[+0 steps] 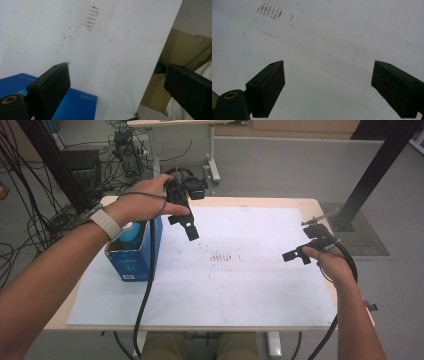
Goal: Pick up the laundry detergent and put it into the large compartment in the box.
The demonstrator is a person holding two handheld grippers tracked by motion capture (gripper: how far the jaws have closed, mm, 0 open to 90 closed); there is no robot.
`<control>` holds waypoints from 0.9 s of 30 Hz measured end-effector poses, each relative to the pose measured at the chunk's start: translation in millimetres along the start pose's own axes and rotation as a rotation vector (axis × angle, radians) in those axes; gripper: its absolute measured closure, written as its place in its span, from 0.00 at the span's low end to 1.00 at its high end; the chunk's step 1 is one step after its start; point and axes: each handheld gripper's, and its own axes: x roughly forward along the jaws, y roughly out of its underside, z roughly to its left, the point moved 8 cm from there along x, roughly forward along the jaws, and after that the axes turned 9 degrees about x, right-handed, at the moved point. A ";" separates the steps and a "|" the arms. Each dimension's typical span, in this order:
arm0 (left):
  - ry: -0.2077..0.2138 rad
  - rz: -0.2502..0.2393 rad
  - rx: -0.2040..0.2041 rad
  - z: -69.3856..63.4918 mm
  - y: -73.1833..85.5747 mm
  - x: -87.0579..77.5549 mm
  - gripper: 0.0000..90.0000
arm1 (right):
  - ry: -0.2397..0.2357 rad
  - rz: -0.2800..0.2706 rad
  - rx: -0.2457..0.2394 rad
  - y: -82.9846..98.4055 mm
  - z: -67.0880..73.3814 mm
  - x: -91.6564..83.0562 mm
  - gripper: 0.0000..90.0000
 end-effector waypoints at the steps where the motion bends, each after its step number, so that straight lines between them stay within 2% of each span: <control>1: 0.000 0.000 -0.001 -0.4 0.2 1.6 0.08 | 0.000 0.000 0.000 0.0 0.0 0.2 0.13; 12: 0.008 0.003 0.006 -3.1 3.1 20.5 0.08 | -0.001 -0.001 -0.004 -0.4 2.4 0.0 0.13; 27: 0.019 -0.011 0.010 -4.6 3.6 25.3 0.08 | -0.006 -0.002 -0.007 -0.9 4.9 1.3 0.12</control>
